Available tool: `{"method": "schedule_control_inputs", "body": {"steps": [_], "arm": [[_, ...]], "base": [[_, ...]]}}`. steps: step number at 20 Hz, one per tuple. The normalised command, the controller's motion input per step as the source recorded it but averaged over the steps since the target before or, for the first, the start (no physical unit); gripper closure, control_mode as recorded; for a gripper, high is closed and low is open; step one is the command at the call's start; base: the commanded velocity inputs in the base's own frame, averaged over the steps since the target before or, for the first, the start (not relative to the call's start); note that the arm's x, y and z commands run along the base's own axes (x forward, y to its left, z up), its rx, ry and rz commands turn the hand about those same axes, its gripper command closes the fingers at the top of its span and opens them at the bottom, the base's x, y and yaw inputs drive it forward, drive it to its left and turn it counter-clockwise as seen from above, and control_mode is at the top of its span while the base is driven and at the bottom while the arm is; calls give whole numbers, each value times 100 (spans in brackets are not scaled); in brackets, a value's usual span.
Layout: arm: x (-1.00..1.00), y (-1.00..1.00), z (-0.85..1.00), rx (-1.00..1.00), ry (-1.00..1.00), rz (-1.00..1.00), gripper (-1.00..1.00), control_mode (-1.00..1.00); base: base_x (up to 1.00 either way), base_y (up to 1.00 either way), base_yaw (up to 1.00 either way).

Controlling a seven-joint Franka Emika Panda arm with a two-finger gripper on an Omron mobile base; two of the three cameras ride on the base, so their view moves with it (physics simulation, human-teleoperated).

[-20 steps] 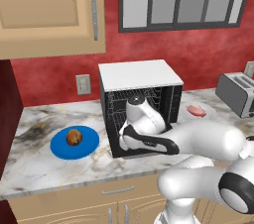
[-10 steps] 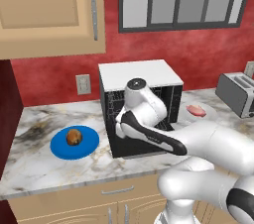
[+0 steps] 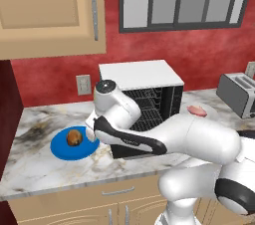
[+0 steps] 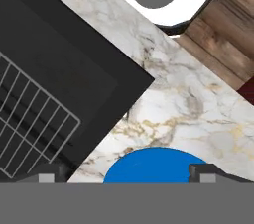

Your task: Open the toaster oven door. Place the bread on the bottom rack in the toaster oven and place the steak on the top rack.

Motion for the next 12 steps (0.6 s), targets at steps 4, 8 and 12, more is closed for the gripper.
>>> {"method": "schedule_control_inputs", "body": {"steps": [4, 8, 12], "arm": [[0, 98, 8, 0, 10, -27, -100, -100], [0, 68, -15, -2, 4, -40, -100, -100], [0, 13, -20, -1, 5, -32, -100, -100]], "base": [[0, 0, 0], [0, 0, 0], [0, 0, 0]]}}
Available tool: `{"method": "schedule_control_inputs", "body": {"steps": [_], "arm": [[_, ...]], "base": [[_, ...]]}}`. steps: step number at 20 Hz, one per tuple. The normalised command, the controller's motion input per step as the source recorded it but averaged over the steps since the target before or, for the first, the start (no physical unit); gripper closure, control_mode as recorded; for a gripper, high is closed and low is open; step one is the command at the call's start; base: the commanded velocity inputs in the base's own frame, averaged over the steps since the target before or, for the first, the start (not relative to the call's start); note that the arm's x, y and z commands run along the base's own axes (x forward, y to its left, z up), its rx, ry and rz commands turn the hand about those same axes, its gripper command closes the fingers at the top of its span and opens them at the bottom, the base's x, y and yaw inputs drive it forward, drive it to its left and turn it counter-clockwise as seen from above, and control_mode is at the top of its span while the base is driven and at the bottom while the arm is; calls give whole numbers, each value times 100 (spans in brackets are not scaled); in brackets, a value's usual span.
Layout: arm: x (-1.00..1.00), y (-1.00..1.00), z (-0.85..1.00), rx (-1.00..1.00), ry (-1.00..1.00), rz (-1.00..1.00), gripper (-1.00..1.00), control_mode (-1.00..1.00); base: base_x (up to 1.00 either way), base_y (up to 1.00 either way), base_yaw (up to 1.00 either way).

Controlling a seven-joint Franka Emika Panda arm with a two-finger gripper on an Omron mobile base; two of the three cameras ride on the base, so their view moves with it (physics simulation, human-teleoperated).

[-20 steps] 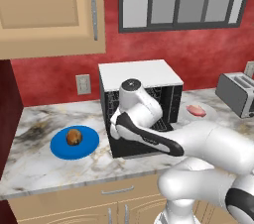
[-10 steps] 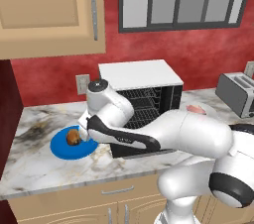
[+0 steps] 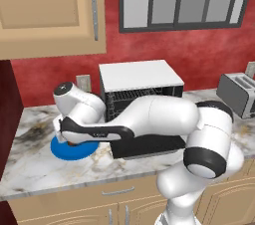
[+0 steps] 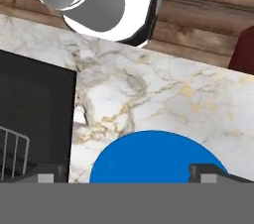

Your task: Open the toaster oven door. Place the bread on the bottom rack in the toaster oven and place the steak on the top rack.

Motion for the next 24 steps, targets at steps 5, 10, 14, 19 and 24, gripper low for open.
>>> {"method": "schedule_control_inputs", "body": {"steps": [5, 10, 14, 19, 24], "arm": [[0, 0, -45, 1, 7, -12, -100, -100], [8, -4, -36, 1, 0, -2, -100, -100], [29, -21, -22, 0, 0, 0, -100, -100], [32, -9, -31, 6, 1, 0, -100, -100], [21, 3, -19, 10, 8, 0, -100, -100]], "base": [[0, 0, 0], [0, 0, 0], [0, 0, 0], [0, 0, 0], [0, 0, 0]]}}
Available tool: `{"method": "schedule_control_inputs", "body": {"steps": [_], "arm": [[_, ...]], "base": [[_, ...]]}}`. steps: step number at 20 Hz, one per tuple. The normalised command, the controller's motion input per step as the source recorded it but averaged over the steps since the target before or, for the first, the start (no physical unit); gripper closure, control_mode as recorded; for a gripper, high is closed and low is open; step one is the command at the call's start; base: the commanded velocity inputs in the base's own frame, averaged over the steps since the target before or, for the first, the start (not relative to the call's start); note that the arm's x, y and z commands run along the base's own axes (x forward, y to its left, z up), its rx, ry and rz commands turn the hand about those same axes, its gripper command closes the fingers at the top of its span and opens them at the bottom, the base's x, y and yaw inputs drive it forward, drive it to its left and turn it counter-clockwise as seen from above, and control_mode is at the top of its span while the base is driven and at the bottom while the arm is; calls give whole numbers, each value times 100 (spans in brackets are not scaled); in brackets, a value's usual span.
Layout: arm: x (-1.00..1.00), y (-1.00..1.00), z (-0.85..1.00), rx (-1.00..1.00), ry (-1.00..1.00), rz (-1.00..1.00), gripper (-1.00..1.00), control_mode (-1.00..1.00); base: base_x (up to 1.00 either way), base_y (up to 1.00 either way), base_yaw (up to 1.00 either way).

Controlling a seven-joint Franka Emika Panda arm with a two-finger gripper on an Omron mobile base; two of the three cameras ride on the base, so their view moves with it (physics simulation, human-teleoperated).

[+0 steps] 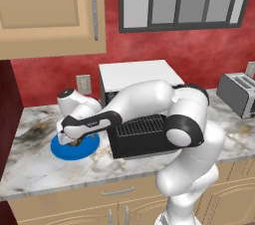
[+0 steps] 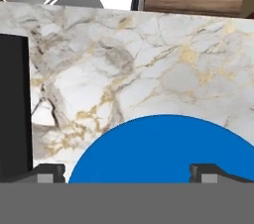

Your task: Open the toaster oven door. Place the bread on the bottom rack in the toaster oven and place the steak on the top rack.

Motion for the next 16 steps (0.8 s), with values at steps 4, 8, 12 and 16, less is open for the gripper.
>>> {"method": "schedule_control_inputs", "body": {"steps": [4, 8, 12, 16], "arm": [[22, 1, -14, 5, 5, 0, -100, -100], [4, 1, -14, 8, 7, 0, -100, -100], [10, 17, -23, 9, 10, 6, -100, -100], [33, 9, -24, 3, 7, 7, -100, -100]], "base": [[0, 0, 0], [0, 0, 0], [0, 0, 0], [0, 0, 0]]}}
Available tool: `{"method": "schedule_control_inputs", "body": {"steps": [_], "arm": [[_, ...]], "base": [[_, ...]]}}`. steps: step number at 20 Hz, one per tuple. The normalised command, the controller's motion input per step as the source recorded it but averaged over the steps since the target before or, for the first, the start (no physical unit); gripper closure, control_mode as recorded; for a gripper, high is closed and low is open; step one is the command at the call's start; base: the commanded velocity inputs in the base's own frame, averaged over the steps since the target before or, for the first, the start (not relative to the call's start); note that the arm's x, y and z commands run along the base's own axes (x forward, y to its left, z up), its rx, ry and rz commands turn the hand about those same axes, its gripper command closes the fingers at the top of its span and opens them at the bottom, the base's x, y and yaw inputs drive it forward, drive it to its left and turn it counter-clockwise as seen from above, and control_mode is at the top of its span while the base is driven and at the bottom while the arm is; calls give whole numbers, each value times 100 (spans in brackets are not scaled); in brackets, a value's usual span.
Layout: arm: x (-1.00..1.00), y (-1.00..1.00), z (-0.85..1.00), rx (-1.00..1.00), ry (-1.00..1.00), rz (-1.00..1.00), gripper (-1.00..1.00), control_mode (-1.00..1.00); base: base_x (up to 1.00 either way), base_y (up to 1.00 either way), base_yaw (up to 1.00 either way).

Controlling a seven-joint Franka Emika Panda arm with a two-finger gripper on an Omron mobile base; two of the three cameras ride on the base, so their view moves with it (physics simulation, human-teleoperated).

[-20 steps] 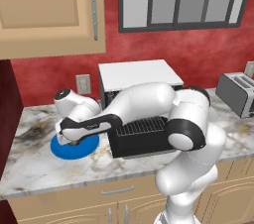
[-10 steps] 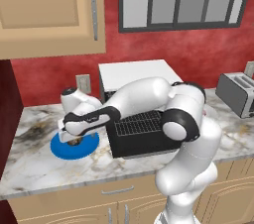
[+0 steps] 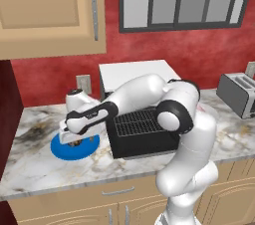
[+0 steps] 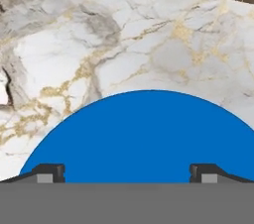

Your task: Open the toaster oven door. Place the bread on the bottom rack in the toaster oven and place the steak on the top rack.

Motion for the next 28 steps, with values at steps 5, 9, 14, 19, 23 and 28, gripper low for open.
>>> {"method": "schedule_control_inputs", "body": {"steps": [5, 9, 14, 19, 23, 28], "arm": [[34, 31, -12, 0, 2, 5, -100, -100], [20, 43, -4, 0, 1, 4, -100, -100], [18, 8, -8, 0, 0, 3, -100, -100], [17, 0, -11, 0, 0, 0, -100, -100], [8, 0, -7, 0, 0, 0, 100, -100], [0, -14, 0, 0, 0, 0, 100, -100]], "base": [[0, 0, 0], [0, 0, 0], [0, 0, 0], [0, 0, 0], [0, 0, 0], [0, 0, 0]]}}
